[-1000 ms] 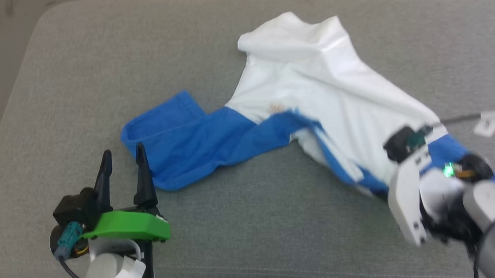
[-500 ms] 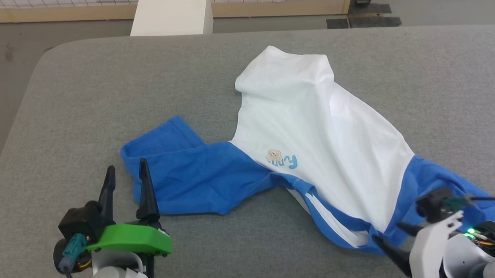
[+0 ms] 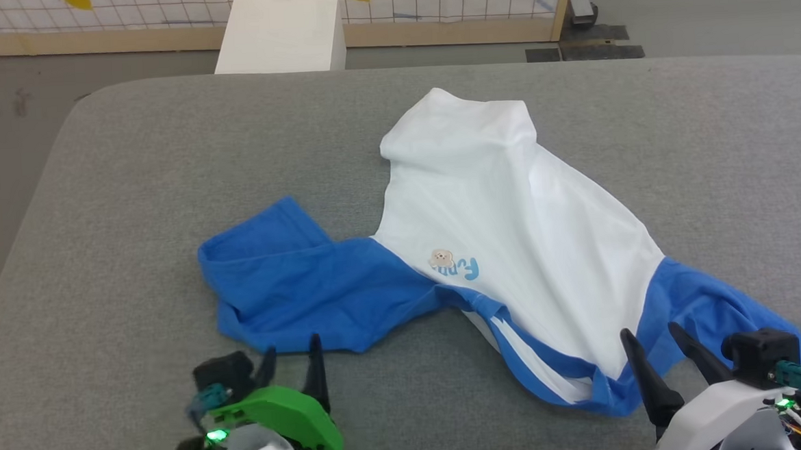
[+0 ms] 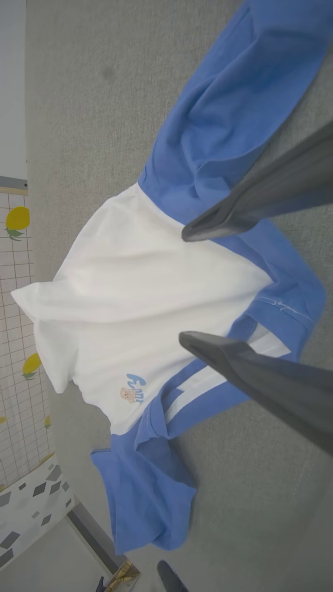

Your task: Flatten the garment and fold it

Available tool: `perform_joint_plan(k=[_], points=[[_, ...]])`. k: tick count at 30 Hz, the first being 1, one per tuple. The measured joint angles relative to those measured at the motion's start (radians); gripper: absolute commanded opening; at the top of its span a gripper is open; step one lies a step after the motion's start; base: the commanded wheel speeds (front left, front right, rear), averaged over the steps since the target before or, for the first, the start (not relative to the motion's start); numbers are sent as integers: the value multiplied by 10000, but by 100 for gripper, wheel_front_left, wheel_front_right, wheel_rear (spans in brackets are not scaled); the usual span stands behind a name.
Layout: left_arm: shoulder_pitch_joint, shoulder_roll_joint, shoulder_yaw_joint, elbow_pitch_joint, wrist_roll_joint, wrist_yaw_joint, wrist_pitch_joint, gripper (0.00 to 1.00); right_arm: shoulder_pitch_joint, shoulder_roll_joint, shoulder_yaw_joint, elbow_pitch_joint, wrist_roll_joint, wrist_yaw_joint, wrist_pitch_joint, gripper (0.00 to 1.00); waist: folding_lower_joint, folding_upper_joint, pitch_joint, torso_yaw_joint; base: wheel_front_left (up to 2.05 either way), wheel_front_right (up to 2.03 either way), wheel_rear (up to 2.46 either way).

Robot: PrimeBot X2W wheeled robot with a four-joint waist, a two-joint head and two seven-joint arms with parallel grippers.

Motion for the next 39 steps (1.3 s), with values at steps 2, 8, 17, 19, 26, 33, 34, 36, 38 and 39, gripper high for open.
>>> perform_joint_plan(k=[2, 8, 17, 19, 26, 33, 34, 36, 38, 39], points=[[-117, 0, -263, 378, -259, 303, 667, 100, -2, 65, 8, 29, -73, 0, -48, 100, 0, 0, 13, -88, 0, 0, 0], [-755, -2, -717, 786, -924, 596, 1755, 100, -113, 178, 13, 67, -153, 0, -138, 100, 0, 0, 168, -371, 0, 0, 0], [-1522, 13, -959, 1409, -1087, 943, 2968, 100, -371, 332, 209, 150, -165, 0, -221, 100, 0, 0, 576, -701, 0, 0, 0], [-1685, 19, -988, 1427, -1126, 941, 3033, 100, -429, 349, 215, 155, -163, 0, -253, 100, 0, 0, 674, -774, 0, 0, 0], [-1966, 111, -1218, 1616, -1218, 709, 3156, 0, -515, 366, 194, 163, -151, 0, -278, 100, 0, 0, 858, -908, 0, 0, 0], [-1589, 437, -500, 1273, -1317, 861, 1653, 0, -506, 395, -17, 151, -130, 0, -44, 100, 0, 0, 790, -839, 0, 0, 0], [-1454, 631, -343, 1151, -1317, 924, 1486, 0, -493, 407, -81, 140, -132, 0, 104, 100, 0, 0, 782, -810, 0, 0, 0], [-1163, 970, -73, 857, -1319, 974, 1225, 0, -413, 453, -242, 119, -125, 0, 495, 100, 0, 0, 767, -734, 0, 0, 0], [-909, 1191, 136, 589, -1352, 1034, 1078, 0, -255, 497, -347, 86, -121, 0, 872, 100, 0, 0, 754, -666, 0, 0, 0], [-785, 1271, 224, 433, -1381, 1064, 989, 0, -175, 533, -416, 44, -121, 0, 1097, 100, 0, 0, 749, -632, 0, 0, 0]])
